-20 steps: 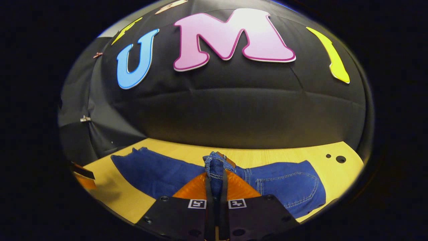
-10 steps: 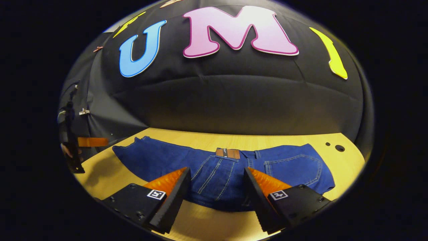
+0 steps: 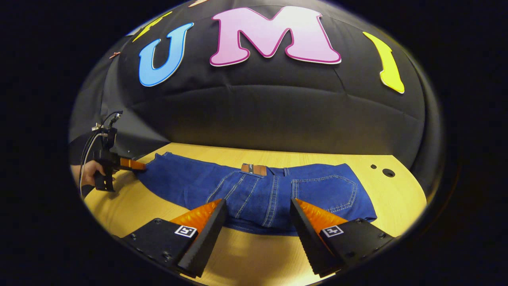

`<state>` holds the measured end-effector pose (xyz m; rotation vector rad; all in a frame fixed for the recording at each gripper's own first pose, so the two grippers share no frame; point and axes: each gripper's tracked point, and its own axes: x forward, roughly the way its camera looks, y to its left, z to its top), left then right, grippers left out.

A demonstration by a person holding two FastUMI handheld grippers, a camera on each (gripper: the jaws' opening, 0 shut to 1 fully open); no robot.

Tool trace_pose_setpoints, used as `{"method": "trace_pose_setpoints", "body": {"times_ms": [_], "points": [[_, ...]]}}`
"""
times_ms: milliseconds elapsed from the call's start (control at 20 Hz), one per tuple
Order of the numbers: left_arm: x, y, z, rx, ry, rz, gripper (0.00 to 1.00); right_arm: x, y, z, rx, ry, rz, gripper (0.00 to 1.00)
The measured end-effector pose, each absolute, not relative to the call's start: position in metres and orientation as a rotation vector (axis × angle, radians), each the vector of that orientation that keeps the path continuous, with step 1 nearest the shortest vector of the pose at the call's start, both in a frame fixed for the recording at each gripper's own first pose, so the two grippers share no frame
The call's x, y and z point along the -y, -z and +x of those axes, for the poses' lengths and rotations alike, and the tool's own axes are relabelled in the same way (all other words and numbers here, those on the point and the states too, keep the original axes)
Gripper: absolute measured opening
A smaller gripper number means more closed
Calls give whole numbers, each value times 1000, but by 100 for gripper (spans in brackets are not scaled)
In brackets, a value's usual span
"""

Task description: Grasp the waist and the cuffs of the jeans and fold them to make the two legs overlap; first hold the waist and fold one-third of the jeans toward the cuffs, then hold the cuffs and fold the remaining one-third in the same direction to finish folding.

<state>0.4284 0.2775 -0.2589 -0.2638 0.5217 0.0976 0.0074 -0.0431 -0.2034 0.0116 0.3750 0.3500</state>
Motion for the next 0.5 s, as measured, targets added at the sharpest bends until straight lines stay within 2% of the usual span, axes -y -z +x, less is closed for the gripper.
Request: {"method": "trace_pose_setpoints", "body": {"times_ms": [150,300,450,500], "points": [[-277,260,424,-596,-76,-140,83,47,216,0,-422,-345,42,98],[-275,263,429,-650,-51,-39,80,46,227,-3,-467,-335,118,98],[-265,269,434,-643,-10,-57,69,50,231,-6,-477,-330,115,98],[-257,261,432,-628,-21,-86,58,52,233,-8,-480,-332,113,98]]}}
